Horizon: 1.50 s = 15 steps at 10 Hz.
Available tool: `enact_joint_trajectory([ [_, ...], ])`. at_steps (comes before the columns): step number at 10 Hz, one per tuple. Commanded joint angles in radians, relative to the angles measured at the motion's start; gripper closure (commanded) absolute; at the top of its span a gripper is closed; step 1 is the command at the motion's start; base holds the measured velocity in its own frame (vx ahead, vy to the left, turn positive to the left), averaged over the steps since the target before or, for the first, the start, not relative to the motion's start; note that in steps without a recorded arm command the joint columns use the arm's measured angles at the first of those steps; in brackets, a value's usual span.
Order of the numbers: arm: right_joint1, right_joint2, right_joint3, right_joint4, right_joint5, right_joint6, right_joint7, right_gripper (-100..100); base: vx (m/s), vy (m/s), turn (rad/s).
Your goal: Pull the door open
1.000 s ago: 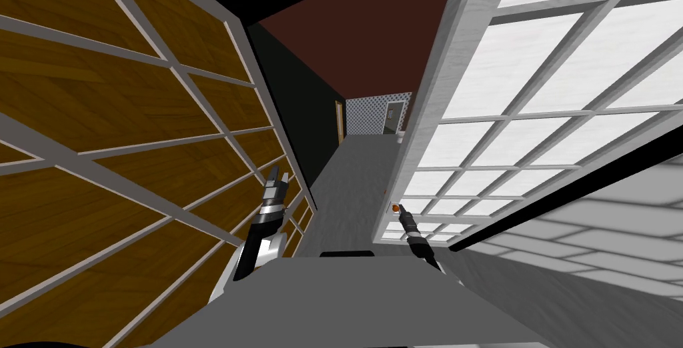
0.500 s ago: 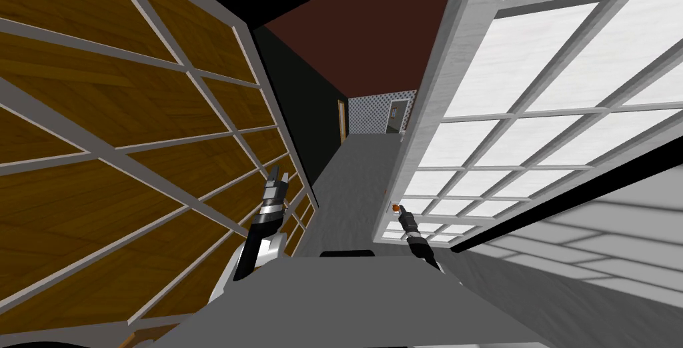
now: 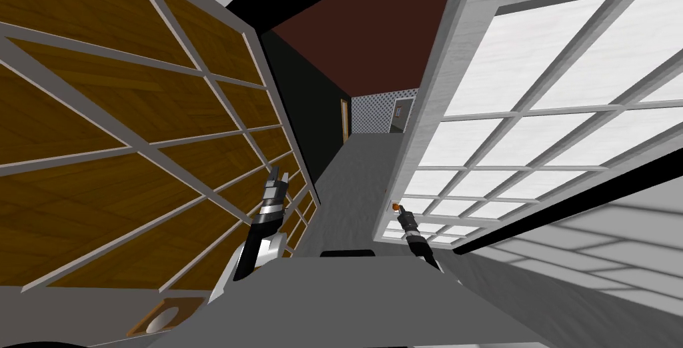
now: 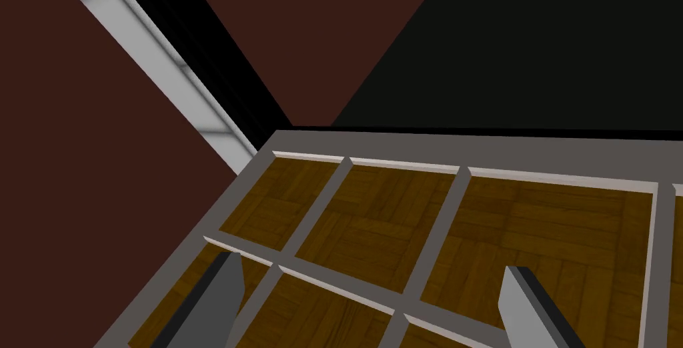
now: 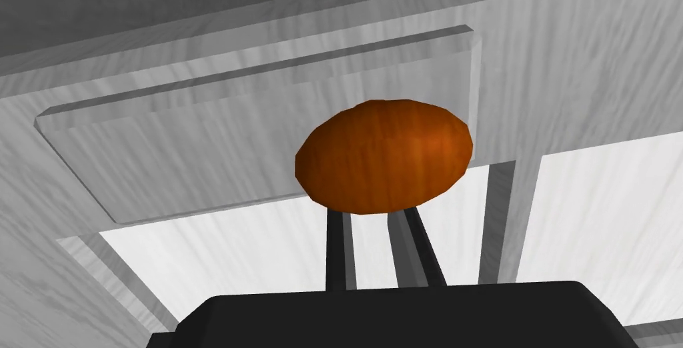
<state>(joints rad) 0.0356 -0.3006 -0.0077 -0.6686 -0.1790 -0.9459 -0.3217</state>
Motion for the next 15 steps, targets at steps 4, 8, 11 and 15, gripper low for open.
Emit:
enact_joint_trajectory([
  [4,-0.014,0.008,0.035,-0.009,-0.058,-0.012,-0.118,100,-0.059,-0.023,0.086],
  [8,-0.004,0.005,0.042,-0.002,-0.092,0.015,-0.197,-100,-0.04,-0.024,0.035],
  [11,-0.006,0.01,0.056,-0.01,-0.118,0.023,-0.28,-100,-0.071,0.001,0.043],
  [15,-0.01,0.017,0.075,-0.021,-0.154,0.034,-0.382,-100,-0.061,-0.002,0.025],
])
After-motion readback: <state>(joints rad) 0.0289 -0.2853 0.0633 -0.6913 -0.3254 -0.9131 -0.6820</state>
